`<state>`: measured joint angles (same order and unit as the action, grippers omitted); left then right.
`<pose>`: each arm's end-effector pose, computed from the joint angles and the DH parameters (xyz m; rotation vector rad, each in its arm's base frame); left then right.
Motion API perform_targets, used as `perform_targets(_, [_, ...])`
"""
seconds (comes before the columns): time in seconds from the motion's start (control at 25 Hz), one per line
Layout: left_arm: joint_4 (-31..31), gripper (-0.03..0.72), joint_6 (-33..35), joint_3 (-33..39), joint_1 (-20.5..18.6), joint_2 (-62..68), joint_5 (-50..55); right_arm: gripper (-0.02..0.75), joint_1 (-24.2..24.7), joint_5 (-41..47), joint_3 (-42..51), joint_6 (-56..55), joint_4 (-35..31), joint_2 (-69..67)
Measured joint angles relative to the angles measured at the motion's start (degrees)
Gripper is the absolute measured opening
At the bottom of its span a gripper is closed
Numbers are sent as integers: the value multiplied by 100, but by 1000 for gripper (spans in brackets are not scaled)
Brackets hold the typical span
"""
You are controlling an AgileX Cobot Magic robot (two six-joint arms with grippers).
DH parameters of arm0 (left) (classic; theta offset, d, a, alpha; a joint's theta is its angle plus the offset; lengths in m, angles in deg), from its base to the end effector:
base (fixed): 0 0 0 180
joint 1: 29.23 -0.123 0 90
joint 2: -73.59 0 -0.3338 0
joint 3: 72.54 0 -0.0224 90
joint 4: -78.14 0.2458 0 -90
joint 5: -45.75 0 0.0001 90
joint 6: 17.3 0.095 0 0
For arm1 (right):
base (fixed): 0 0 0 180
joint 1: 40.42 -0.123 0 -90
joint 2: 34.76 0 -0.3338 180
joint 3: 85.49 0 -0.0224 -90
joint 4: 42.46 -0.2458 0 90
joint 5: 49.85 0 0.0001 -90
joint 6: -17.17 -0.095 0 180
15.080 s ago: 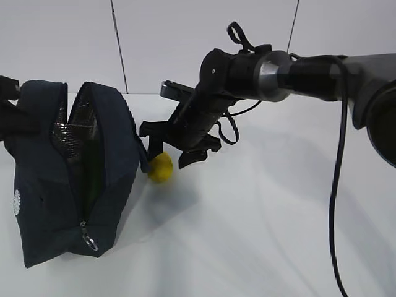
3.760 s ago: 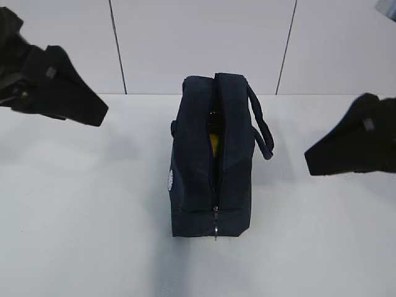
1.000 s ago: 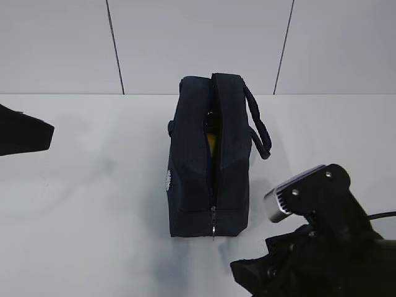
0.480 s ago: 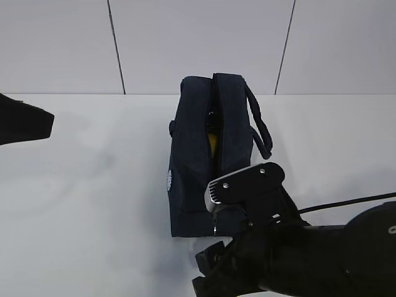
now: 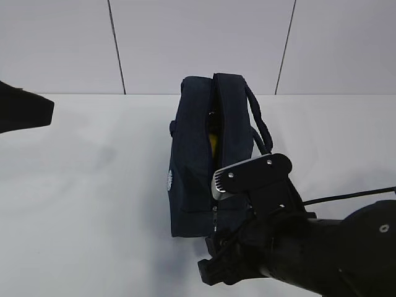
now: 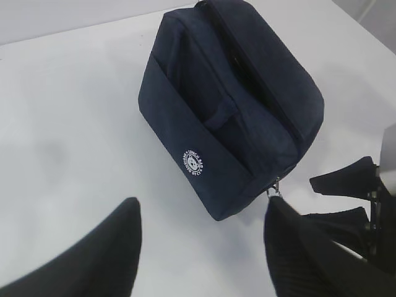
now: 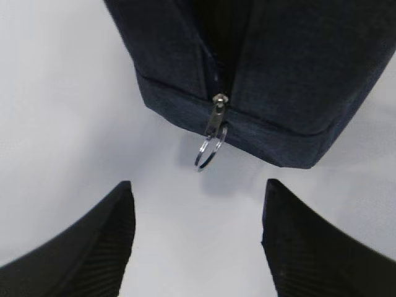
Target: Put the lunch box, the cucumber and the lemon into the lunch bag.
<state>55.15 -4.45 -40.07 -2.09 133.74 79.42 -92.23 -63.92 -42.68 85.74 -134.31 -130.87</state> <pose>0.1304 -0.0900 0.3715 0.5189 2.1456 -0.5701 0.1874 0.2011 0.2144 -0.4879 2.3720 0.3094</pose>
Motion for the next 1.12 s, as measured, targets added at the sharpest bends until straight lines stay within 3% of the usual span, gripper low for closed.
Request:
perform_targets(0.92, [0,441,0,0,0,0,0,492,0,-327,-591,-931,285,-1074])
perform_targets(1.12, [0,441,0,0,0,0,0,432,0,-342,-591,-1128,483,-1111])
